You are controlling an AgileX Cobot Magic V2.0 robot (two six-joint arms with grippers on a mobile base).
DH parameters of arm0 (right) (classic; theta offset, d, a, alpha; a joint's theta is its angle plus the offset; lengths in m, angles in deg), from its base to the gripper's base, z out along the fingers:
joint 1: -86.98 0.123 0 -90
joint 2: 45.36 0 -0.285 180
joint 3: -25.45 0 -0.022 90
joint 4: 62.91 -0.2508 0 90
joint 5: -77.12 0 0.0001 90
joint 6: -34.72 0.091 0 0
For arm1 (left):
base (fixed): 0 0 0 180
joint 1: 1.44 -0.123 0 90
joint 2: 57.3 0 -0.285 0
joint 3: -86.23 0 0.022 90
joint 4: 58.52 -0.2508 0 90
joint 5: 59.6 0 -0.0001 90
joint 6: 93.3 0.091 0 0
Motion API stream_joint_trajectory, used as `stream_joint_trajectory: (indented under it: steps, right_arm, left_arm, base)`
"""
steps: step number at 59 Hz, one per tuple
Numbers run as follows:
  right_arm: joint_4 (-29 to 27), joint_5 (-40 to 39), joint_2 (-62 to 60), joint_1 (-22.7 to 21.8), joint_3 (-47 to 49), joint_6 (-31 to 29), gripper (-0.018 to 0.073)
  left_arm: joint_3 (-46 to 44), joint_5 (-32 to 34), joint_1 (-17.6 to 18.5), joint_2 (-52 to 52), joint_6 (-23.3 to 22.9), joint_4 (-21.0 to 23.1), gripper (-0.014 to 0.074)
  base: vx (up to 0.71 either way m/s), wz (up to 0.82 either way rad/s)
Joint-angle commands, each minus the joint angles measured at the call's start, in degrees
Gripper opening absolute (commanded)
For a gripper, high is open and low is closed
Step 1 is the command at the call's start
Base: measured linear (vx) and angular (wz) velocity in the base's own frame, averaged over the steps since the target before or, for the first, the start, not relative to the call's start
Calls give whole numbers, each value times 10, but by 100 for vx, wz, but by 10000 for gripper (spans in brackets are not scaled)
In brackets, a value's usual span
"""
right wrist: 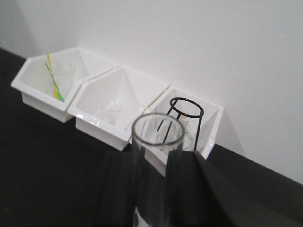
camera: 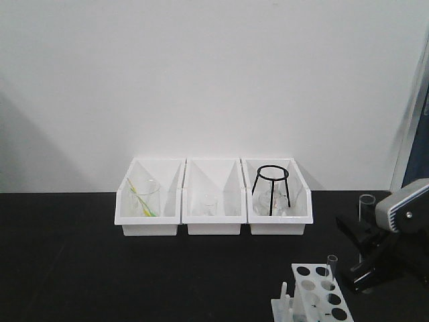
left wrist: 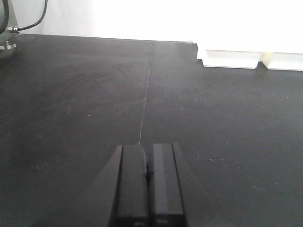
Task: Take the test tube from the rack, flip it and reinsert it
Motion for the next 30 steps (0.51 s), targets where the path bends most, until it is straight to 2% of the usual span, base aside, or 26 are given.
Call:
stream_joint_trajectory:
  steps: [1, 9, 15, 30]
  right_arm:
    - [65, -3, -15, -1, 28, -22, 28]
    - [181, 26, -15, -1, 42, -38, 30]
    - [239, 52, -15, -1, 49, -39, 29]
    - [433, 100, -15, -1, 50, -59, 33]
  left_arm:
    - [0, 50, 4, -6, 0, 3, -6]
    - [0, 50, 4, -6, 0, 3, -6]
    - [0, 50, 4, -6, 0, 3, -6]
    - [0, 50, 4, -6, 0, 3, -6]
  base:
    - [0, 0]
    - [0, 0]
    - [0, 0]
    - [0, 0]
